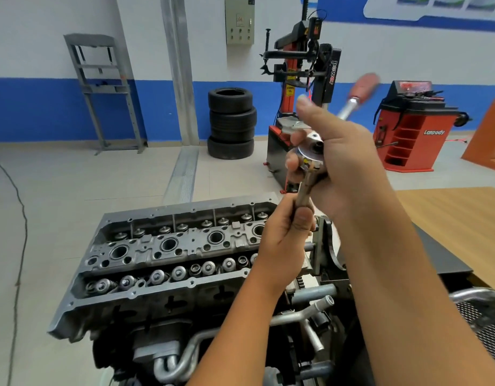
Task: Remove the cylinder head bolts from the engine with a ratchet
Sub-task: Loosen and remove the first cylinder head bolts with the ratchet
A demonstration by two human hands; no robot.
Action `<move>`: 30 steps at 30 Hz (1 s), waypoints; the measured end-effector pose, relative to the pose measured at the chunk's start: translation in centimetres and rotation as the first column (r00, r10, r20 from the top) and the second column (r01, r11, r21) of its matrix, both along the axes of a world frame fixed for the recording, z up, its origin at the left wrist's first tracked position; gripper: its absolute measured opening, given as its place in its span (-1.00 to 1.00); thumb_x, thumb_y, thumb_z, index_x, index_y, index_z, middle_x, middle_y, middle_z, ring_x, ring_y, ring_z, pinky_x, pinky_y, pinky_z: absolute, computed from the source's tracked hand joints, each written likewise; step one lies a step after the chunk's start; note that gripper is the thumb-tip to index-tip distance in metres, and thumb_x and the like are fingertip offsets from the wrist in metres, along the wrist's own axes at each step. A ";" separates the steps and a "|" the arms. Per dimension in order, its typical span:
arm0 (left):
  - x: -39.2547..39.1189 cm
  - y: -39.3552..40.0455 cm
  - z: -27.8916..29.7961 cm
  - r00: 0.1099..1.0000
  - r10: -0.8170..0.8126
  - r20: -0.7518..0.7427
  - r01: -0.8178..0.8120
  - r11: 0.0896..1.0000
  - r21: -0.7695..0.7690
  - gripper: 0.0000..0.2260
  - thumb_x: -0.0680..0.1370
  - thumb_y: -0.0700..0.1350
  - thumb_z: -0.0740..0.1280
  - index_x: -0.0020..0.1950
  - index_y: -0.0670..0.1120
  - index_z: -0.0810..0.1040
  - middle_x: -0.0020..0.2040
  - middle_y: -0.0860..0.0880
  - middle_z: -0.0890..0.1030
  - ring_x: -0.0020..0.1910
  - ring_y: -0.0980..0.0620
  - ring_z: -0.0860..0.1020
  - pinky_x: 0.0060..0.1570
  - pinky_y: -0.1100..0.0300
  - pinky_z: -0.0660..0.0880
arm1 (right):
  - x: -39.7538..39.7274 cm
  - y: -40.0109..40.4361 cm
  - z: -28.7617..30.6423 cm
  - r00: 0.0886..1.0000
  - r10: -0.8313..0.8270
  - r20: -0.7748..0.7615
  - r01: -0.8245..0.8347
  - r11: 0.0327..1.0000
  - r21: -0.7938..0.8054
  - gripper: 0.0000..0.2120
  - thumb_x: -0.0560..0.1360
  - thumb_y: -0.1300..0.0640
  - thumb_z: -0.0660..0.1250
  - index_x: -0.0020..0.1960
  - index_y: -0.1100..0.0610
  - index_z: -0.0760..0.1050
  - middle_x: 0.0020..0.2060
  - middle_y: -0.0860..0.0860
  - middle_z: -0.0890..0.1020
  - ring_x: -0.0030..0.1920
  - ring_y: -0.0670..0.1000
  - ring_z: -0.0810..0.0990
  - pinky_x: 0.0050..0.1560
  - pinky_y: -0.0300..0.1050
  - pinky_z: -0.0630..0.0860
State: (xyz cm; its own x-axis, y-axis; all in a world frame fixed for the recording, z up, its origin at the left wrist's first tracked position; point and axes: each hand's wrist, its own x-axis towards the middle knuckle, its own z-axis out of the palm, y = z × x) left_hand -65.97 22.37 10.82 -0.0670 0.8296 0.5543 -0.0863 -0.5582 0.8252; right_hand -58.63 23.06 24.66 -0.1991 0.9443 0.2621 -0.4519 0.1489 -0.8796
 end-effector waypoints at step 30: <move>-0.3 -0.1 -0.2 0.999 0.010 0.037 -0.009 1.000 -0.025 -0.40 0.61 0.31 0.25 -0.03 -0.28 0.44 -0.27 -0.21 0.31 -0.28 -0.20 0.25 -0.26 -0.04 0.28 | 0.1 0.3 0.6 0.991 0.106 0.086 -0.101 0.993 -0.065 -0.79 0.53 0.10 0.45 -0.12 0.08 0.41 -0.42 -0.03 0.56 -0.56 -0.01 0.45 -0.45 -0.19 0.35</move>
State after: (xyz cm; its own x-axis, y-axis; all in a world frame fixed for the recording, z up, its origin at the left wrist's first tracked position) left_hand -66.28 22.29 10.61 -0.0951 0.8424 0.5304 -0.1118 -0.5385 0.8352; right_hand -58.51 23.39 25.27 -0.3166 0.9310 0.1818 -0.3815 0.0505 -0.9230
